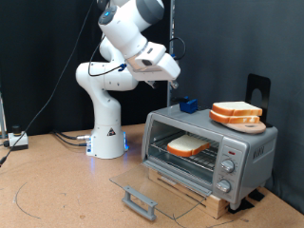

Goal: Make a piece of toast with the oven

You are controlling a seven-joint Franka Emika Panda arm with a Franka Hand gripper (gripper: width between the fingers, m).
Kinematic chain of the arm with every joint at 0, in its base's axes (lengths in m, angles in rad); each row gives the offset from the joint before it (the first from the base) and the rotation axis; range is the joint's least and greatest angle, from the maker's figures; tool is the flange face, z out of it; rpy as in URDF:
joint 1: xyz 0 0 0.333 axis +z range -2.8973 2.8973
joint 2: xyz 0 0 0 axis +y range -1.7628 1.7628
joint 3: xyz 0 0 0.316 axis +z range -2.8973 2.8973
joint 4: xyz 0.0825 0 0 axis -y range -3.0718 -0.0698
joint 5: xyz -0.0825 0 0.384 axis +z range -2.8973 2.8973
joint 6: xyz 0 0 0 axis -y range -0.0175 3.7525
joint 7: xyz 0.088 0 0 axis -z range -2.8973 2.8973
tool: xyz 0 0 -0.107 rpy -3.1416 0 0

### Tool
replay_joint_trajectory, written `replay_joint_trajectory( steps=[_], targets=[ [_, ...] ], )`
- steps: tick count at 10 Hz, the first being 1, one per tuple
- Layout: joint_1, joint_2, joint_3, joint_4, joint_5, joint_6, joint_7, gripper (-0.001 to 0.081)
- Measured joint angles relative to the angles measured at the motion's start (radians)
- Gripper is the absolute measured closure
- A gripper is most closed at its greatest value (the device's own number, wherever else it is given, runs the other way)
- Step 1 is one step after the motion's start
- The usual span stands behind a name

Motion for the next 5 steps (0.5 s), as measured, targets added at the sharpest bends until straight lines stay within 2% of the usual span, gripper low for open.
replay_joint_trajectory(
  steps=[5],
  targets=[
    [-0.096, 0.1, -0.104, 0.035, -0.08, 0.008, -0.101, -0.0003]
  ],
)
